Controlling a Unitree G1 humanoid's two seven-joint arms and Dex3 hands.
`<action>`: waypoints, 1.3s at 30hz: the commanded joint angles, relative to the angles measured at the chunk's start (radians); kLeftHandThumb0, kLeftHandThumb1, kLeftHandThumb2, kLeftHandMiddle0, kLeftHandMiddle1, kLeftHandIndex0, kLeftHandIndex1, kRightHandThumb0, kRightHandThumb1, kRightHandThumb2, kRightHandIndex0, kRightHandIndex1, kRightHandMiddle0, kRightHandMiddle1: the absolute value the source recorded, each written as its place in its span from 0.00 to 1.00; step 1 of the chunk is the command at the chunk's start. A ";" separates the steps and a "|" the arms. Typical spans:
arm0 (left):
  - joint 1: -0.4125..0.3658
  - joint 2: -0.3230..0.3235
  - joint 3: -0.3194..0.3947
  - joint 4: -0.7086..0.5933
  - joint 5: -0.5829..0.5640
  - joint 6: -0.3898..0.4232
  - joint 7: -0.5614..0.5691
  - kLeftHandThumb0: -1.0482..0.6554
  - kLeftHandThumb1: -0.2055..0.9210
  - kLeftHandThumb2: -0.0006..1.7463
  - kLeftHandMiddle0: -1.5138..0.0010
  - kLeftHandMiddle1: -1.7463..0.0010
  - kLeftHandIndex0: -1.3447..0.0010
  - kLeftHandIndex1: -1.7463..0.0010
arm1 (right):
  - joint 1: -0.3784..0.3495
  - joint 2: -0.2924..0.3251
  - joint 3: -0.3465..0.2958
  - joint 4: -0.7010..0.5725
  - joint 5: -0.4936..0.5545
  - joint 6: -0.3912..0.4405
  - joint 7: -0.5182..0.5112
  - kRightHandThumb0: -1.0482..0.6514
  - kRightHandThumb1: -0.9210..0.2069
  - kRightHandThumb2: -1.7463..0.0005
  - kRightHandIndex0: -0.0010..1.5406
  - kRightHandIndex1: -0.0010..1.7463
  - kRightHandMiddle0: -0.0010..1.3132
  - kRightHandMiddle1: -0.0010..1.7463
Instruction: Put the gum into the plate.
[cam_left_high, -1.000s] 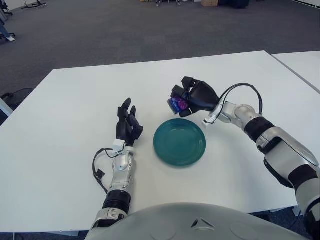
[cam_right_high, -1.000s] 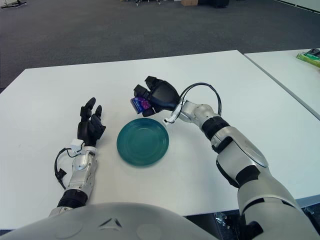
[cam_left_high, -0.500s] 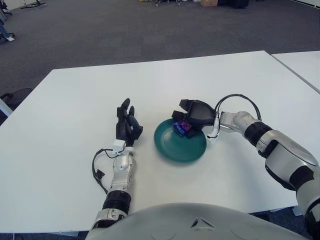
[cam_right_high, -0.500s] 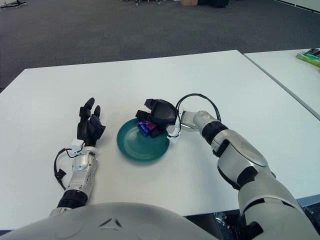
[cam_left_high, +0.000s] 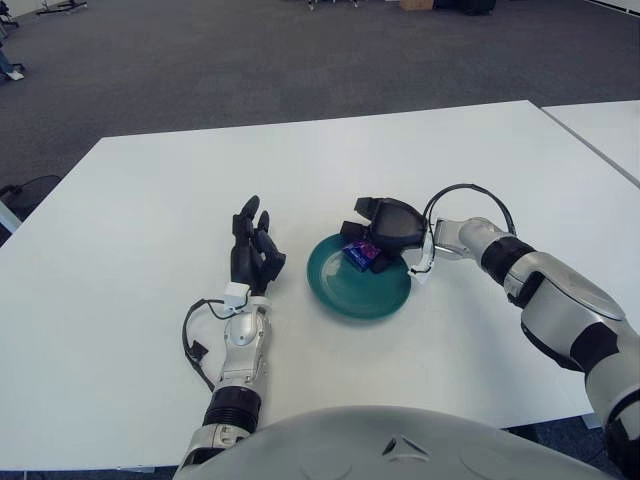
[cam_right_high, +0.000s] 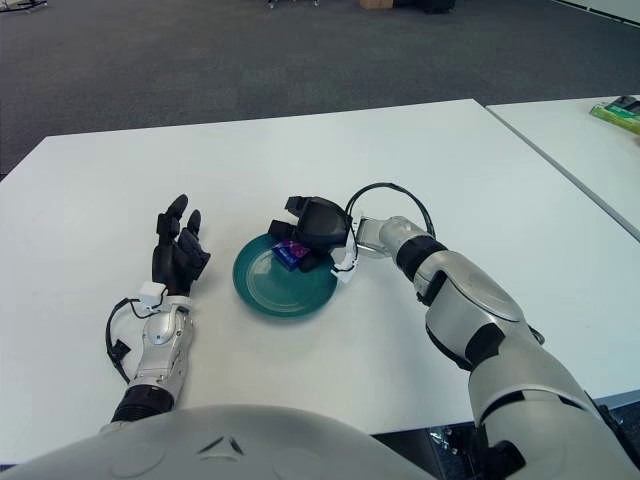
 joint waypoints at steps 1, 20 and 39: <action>0.220 -0.131 -0.017 0.102 -0.019 0.006 0.038 0.14 1.00 0.58 0.77 1.00 0.99 0.61 | 0.021 -0.073 -0.067 -0.163 0.088 -0.050 0.123 0.17 0.00 0.54 0.15 0.54 0.08 0.56; 0.192 -0.131 -0.004 0.135 -0.146 0.011 -0.061 0.14 1.00 0.59 0.81 1.00 1.00 0.68 | 0.250 -0.178 -0.254 -0.660 0.147 -0.028 0.240 0.07 0.00 0.41 0.00 0.00 0.00 0.00; 0.165 -0.152 0.004 0.159 -0.184 -0.078 -0.176 0.15 1.00 0.59 0.85 1.00 1.00 0.76 | 0.288 -0.208 -0.357 -0.759 0.178 -0.051 0.321 0.02 0.00 0.41 0.00 0.00 0.00 0.00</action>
